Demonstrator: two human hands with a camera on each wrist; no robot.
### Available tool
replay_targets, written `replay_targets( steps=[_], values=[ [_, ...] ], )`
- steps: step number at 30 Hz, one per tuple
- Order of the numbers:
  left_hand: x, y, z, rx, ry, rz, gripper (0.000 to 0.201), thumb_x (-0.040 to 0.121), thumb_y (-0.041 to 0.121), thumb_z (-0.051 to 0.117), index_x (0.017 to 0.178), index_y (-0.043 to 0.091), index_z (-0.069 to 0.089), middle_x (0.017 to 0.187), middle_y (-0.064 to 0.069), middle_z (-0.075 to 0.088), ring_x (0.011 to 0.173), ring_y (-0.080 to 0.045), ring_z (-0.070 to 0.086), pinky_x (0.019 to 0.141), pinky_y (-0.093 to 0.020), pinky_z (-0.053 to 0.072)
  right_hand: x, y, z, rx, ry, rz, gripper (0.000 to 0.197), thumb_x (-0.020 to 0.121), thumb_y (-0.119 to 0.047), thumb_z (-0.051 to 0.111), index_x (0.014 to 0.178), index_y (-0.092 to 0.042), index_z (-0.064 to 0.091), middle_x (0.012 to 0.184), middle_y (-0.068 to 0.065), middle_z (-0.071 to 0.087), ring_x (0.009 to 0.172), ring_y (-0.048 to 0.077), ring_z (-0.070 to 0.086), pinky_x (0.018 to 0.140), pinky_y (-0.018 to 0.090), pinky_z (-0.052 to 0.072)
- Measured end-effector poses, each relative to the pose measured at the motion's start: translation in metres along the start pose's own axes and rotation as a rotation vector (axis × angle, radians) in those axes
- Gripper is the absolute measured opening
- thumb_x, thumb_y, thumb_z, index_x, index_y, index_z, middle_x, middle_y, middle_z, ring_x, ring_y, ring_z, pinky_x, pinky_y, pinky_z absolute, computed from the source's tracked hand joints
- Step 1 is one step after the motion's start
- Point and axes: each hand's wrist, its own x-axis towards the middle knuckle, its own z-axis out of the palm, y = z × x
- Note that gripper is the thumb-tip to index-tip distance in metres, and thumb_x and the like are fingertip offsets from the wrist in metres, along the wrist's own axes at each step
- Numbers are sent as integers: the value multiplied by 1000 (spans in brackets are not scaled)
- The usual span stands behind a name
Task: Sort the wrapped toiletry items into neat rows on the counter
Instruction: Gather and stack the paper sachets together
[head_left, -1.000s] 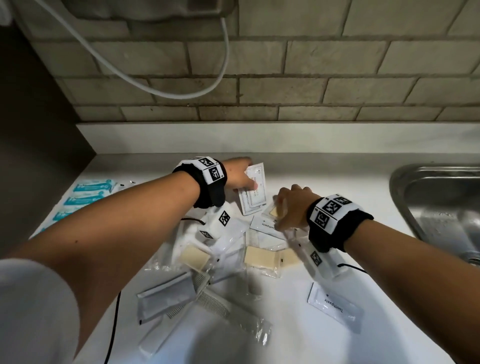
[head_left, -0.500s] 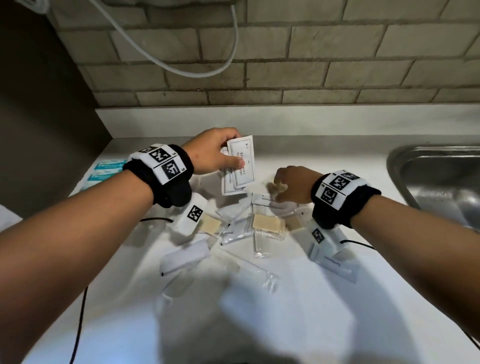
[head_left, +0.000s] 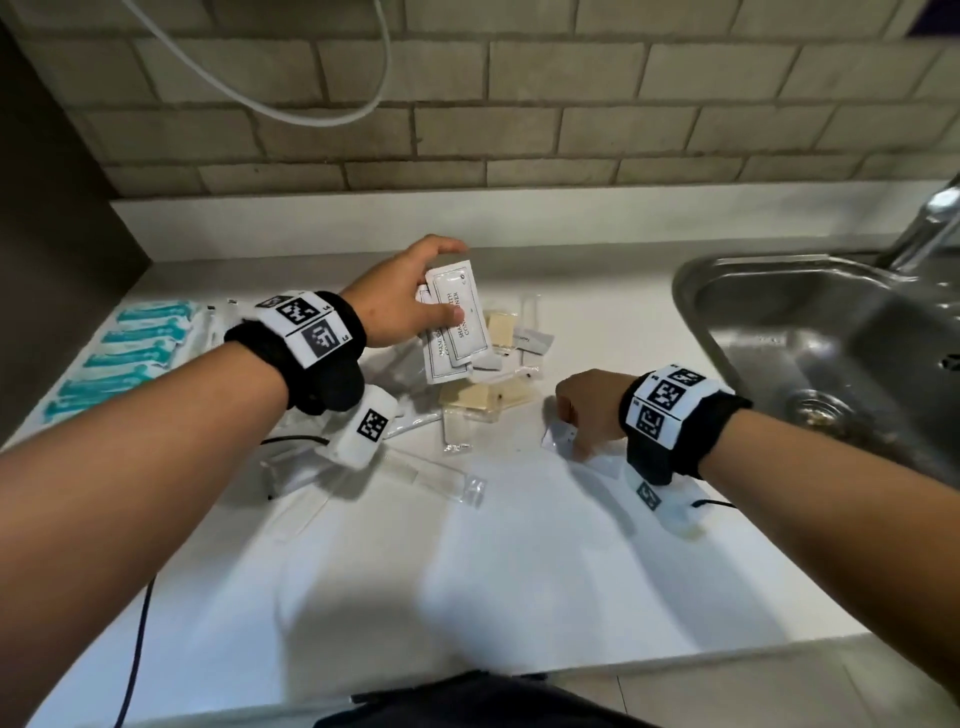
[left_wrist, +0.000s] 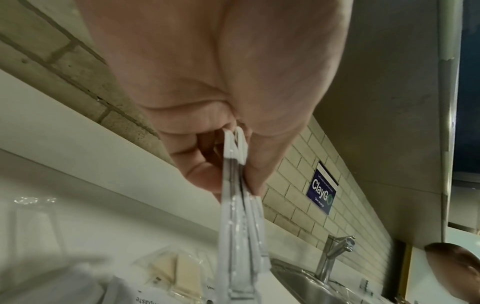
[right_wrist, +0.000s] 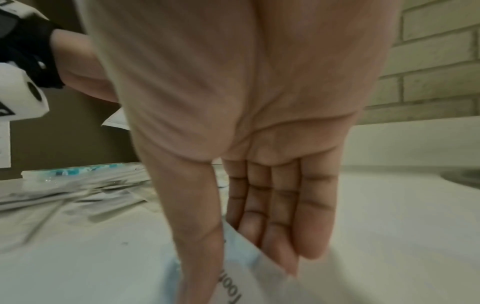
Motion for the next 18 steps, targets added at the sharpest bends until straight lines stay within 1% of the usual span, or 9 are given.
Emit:
replay_targets(
  steps=[2, 5, 8, 11, 13, 14, 15, 17, 18],
  values=[
    [-1, 0, -1, 5, 27, 7, 67, 84, 9, 71, 140, 26, 38, 109, -9, 67, 96, -23, 66, 76, -34, 55, 1, 0, 3, -17, -16, -6, 14, 73, -22, 69, 78, -13, 60, 76, 0, 56, 69, 20, 50, 62, 29, 42],
    [-2, 0, -6, 3, 64, 16, 64, 85, 7, 70, 139, 25, 42, 110, -2, 64, 99, -22, 65, 75, -30, 52, -1, -4, -1, -5, -35, -60, 11, 78, -19, 66, 83, -14, 58, 83, 3, 56, 74, 21, 50, 67, 30, 41],
    [-9, -1, -14, 25, 86, 16, 62, 86, 6, 69, 139, 25, 44, 108, 1, 62, 95, -20, 64, 77, -29, 50, 0, -13, -16, 58, 100, -120, 16, 86, -23, 65, 91, -12, 56, 90, 0, 55, 83, 20, 50, 72, 28, 40],
    [-21, -5, -26, 58, 132, -8, 63, 87, 6, 68, 142, 25, 43, 113, 1, 62, 97, -17, 62, 80, -28, 49, 14, -24, -38, 171, 238, -138, 20, 86, -28, 67, 90, -11, 56, 91, 2, 55, 85, 22, 52, 71, 29, 39],
    [-31, -11, -36, 67, 162, -40, 63, 87, 5, 67, 142, 26, 43, 112, 3, 61, 94, -15, 62, 78, -27, 48, 27, -32, -46, 260, 304, -143, 27, 84, -28, 72, 100, -9, 59, 95, 3, 56, 86, 23, 53, 71, 28, 38],
    [-35, -13, -40, 67, 171, -58, 64, 87, 5, 67, 142, 27, 43, 111, 3, 62, 93, -15, 62, 78, -27, 48, 34, -36, -47, 325, 302, -141, 35, 82, -26, 75, 107, -8, 59, 97, 4, 61, 85, 23, 56, 70, 29, 41],
    [-39, -16, -45, 72, 183, -78, 64, 87, 5, 67, 143, 27, 43, 111, 3, 62, 92, -15, 62, 78, -27, 49, 41, -42, -48, 387, 280, -153, 42, 79, -24, 79, 111, -8, 57, 98, 7, 67, 79, 23, 59, 69, 31, 45],
    [-46, -19, -52, 93, 201, -105, 64, 87, 5, 67, 143, 27, 43, 113, 2, 63, 95, -17, 64, 84, -29, 51, 52, -53, -47, 465, 228, -169, 52, 73, -22, 83, 114, -9, 54, 93, 13, 73, 67, 23, 62, 69, 34, 53],
    [-51, -21, -57, 108, 213, -116, 64, 87, 6, 68, 143, 27, 43, 114, 2, 64, 98, -17, 65, 87, -30, 52, 59, -60, -48, 455, 206, -166, 53, 73, -22, 84, 114, -10, 53, 89, 13, 73, 65, 23, 62, 71, 34, 54]
  ],
)
